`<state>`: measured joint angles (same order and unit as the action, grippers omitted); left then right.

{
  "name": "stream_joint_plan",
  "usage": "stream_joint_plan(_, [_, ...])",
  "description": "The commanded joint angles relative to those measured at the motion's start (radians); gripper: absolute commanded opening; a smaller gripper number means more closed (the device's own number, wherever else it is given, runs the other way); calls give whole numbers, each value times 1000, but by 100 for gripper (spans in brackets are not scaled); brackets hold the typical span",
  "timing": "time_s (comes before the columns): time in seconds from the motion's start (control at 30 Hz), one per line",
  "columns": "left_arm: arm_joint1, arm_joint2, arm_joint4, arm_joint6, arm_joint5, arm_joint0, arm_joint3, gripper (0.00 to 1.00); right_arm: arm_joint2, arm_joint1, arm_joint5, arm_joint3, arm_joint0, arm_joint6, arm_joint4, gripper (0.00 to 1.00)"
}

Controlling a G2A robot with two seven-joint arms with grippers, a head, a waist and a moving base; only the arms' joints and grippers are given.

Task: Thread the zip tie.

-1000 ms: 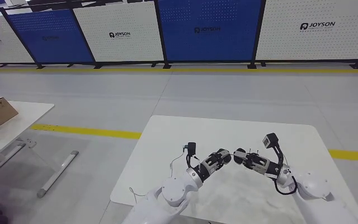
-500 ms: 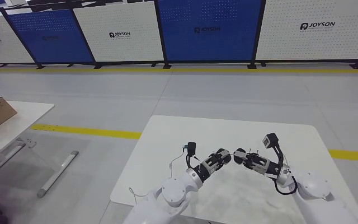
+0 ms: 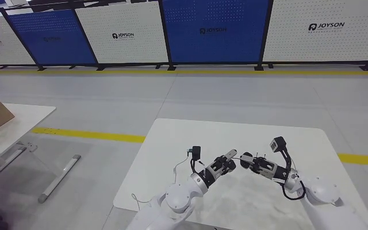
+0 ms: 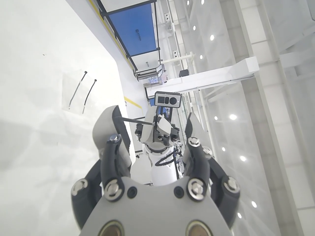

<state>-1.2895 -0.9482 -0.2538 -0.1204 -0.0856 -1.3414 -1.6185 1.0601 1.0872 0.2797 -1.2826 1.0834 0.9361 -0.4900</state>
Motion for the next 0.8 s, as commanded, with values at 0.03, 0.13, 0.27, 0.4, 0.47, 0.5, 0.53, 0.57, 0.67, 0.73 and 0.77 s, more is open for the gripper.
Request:
stream_joint_plan(0.03, [0,-2,0,-2,-1,-2,-1,0,0,0,0,0,0,0,0,0])
stream_joint_plan(0.13, [0,-3,0,-5,-3,-4,-2,0,0,0,0,0,0,0,0,0])
stream_joint_plan(0.27, [0,-4,5,-10,-4,-5,0,0,0,0,0,0,0,0,0,0])
stream_joint_plan(0.4, [-1,-2,17,-11,-8,-7,1,0,0,0,0,0,0,0,0,0])
stream_joint_plan(0.47, [-1,-3,20,-11,-8,-7,1,0,0,0,0,0,0,0,0,0])
stream_joint_plan(0.5, [-1,-3,22,-11,-8,-7,1,0,0,0,0,0,0,0,0,0])
stream_joint_plan(0.53, [-1,-3,24,-11,-8,-8,1,0,0,0,0,0,0,0,0,0])
stream_joint_plan(0.57, [-1,-3,25,-11,-7,-8,1,0,0,0,0,0,0,0,0,0])
stream_joint_plan(0.67, [-2,0,31,-9,-5,-9,-1,0,1,1,-7,-15,11,-17,2,31])
stream_joint_plan(0.73, [-2,0,34,-8,-3,-10,-5,0,8,-1,-10,-25,17,-15,2,100])
stream_joint_plan(0.77, [-2,0,35,-6,1,-12,-9,0,16,-2,-12,-31,22,-11,1,100])
